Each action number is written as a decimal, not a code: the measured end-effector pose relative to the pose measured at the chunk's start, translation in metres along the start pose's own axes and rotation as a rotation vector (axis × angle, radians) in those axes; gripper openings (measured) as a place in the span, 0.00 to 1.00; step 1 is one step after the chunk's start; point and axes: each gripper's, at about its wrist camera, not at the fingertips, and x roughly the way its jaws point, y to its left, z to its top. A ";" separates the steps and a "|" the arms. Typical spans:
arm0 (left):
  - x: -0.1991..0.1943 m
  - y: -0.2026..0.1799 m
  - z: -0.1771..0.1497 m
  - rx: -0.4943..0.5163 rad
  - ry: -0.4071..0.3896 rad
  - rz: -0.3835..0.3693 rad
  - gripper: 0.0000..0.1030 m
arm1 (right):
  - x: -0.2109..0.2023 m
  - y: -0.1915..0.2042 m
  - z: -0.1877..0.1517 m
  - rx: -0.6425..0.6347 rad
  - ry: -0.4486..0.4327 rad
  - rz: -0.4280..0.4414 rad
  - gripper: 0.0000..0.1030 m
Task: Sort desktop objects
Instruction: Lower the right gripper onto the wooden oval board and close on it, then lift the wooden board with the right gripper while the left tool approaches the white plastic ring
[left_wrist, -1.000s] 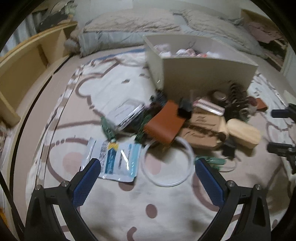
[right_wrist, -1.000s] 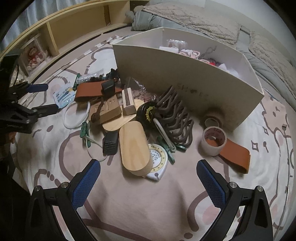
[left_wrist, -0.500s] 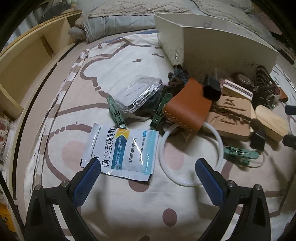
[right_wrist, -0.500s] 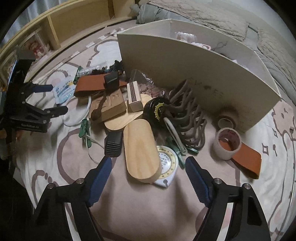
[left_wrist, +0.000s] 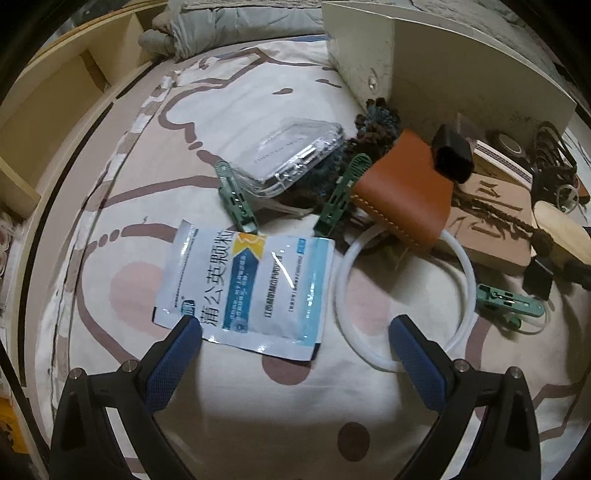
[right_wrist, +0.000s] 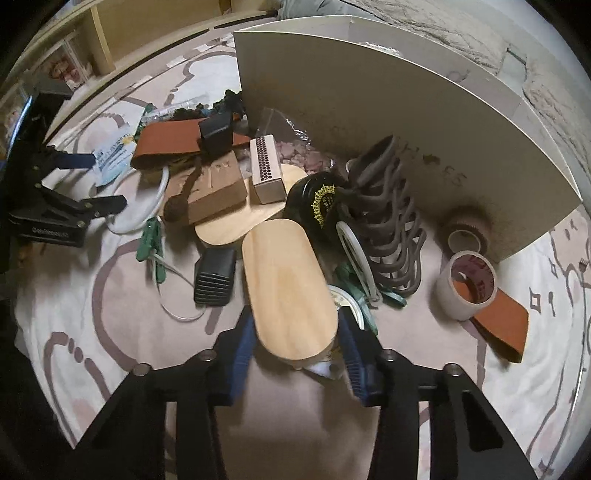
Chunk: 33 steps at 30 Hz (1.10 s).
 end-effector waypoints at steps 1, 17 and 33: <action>0.000 -0.002 0.000 0.006 0.002 -0.005 1.00 | 0.000 0.000 -0.001 -0.003 0.000 0.002 0.42; -0.013 -0.018 -0.029 0.123 -0.017 -0.110 1.00 | -0.013 0.008 -0.021 0.004 0.012 0.007 0.42; -0.024 -0.028 -0.059 0.142 -0.037 -0.183 1.00 | -0.028 0.009 -0.046 0.031 0.013 0.032 0.42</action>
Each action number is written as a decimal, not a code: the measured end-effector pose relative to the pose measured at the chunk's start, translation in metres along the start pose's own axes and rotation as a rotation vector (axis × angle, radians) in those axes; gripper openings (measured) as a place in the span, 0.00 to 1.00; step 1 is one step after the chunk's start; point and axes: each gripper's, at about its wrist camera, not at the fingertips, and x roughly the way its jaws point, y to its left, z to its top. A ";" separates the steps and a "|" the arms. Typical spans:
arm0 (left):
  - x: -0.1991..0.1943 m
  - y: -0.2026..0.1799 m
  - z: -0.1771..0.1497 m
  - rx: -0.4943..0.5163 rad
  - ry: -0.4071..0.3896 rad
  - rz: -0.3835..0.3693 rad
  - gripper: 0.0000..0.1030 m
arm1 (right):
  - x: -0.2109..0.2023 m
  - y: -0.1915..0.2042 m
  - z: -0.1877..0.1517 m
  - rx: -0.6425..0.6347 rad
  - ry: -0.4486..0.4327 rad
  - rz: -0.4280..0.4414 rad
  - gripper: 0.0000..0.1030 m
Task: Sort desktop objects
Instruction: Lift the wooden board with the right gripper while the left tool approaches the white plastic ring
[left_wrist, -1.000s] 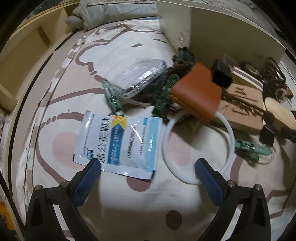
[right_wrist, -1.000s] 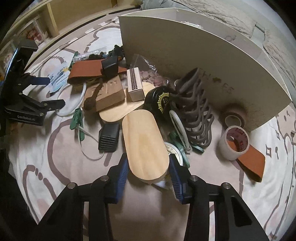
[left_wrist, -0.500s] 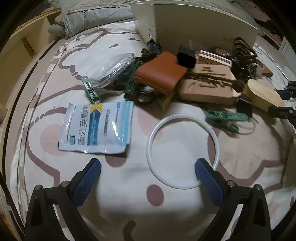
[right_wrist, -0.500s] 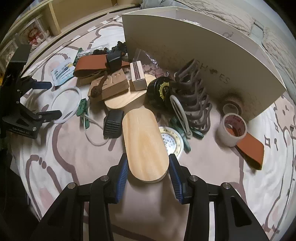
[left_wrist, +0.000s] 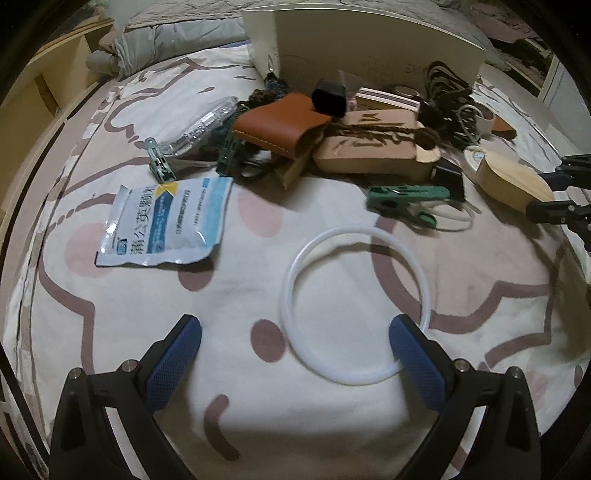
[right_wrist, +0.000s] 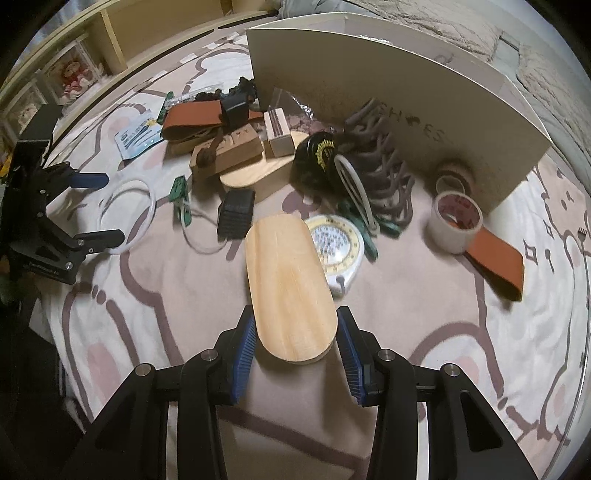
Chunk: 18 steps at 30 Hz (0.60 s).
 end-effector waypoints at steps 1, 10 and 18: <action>0.000 -0.001 -0.002 0.002 -0.001 -0.003 1.00 | -0.001 -0.001 -0.002 0.001 0.002 0.002 0.42; -0.003 -0.016 -0.012 0.030 0.017 -0.017 1.00 | -0.011 -0.007 -0.027 0.000 0.022 0.014 0.42; -0.007 -0.013 -0.005 0.014 0.043 -0.053 1.00 | -0.009 -0.009 -0.047 -0.024 0.045 0.018 0.41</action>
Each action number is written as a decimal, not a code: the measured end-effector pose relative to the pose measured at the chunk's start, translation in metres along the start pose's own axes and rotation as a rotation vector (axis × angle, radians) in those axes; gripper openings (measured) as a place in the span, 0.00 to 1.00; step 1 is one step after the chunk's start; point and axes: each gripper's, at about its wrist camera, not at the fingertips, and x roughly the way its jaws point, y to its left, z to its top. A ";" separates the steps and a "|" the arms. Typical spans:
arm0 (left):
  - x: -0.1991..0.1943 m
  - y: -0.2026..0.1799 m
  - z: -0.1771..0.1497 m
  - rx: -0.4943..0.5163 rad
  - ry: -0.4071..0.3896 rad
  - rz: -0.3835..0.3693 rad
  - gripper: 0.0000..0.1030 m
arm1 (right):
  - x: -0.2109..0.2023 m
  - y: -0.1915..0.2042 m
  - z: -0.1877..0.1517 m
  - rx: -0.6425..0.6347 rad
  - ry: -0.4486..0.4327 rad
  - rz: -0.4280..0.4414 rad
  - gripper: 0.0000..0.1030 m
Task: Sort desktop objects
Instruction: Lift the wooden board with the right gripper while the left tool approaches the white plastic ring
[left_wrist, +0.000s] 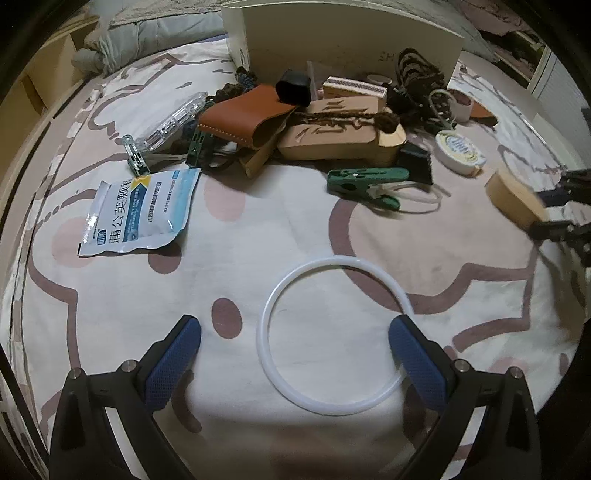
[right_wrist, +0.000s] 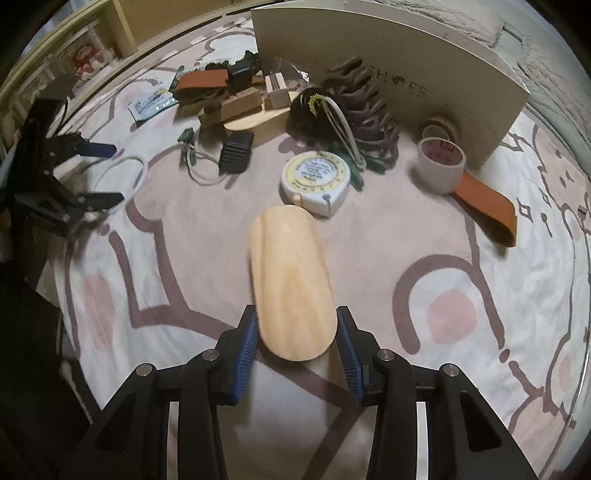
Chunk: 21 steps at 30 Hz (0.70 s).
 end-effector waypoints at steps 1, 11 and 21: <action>-0.002 0.000 0.001 -0.006 -0.002 -0.013 1.00 | 0.001 -0.001 -0.002 0.001 0.003 0.004 0.41; -0.004 -0.025 0.006 0.051 -0.026 -0.052 1.00 | 0.007 -0.009 -0.005 0.019 0.024 -0.021 0.66; 0.007 -0.027 0.004 0.086 -0.020 -0.037 1.00 | 0.005 -0.037 -0.007 0.075 0.046 -0.090 0.70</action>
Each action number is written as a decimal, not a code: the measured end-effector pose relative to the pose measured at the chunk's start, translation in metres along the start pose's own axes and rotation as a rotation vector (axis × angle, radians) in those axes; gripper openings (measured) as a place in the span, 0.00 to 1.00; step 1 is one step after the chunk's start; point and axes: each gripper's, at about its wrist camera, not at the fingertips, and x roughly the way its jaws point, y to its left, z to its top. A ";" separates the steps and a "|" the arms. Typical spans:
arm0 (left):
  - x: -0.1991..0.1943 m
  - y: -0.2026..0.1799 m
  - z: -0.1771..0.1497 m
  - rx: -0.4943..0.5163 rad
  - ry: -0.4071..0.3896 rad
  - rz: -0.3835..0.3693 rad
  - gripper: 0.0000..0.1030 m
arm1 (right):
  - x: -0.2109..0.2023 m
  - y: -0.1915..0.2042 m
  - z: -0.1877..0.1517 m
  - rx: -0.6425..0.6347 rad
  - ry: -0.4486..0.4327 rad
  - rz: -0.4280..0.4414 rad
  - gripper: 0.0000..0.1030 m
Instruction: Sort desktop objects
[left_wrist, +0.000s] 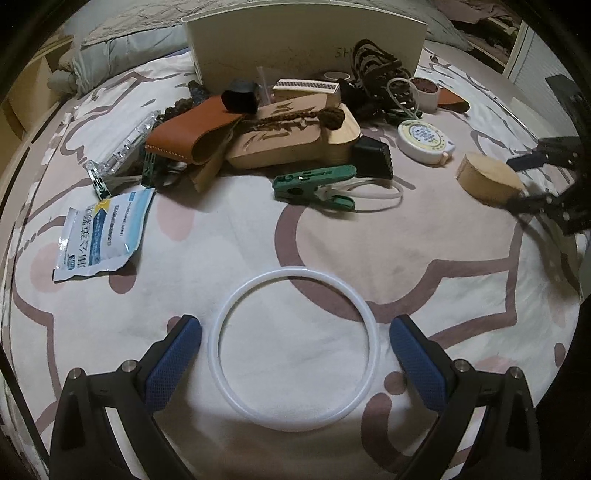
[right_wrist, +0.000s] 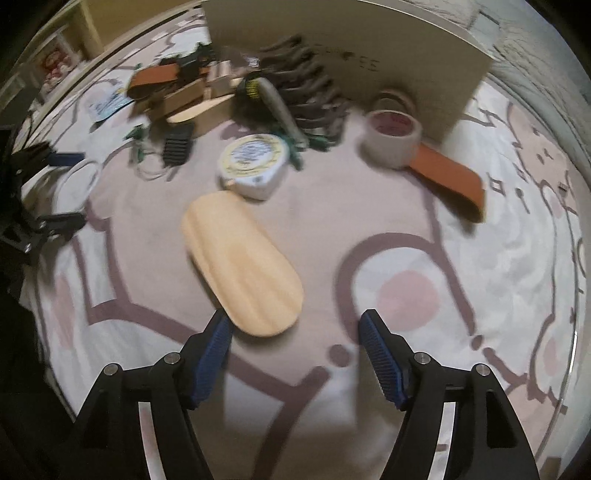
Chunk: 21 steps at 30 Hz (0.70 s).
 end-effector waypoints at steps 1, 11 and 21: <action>0.001 0.000 0.000 -0.001 0.001 -0.004 1.00 | 0.001 -0.005 0.000 0.015 0.001 -0.007 0.70; 0.006 -0.001 -0.001 0.013 0.011 -0.005 1.00 | 0.006 -0.048 0.006 0.159 -0.009 -0.079 0.70; 0.004 -0.001 -0.004 0.012 -0.002 -0.008 1.00 | -0.006 -0.013 0.013 0.067 -0.069 0.035 1.00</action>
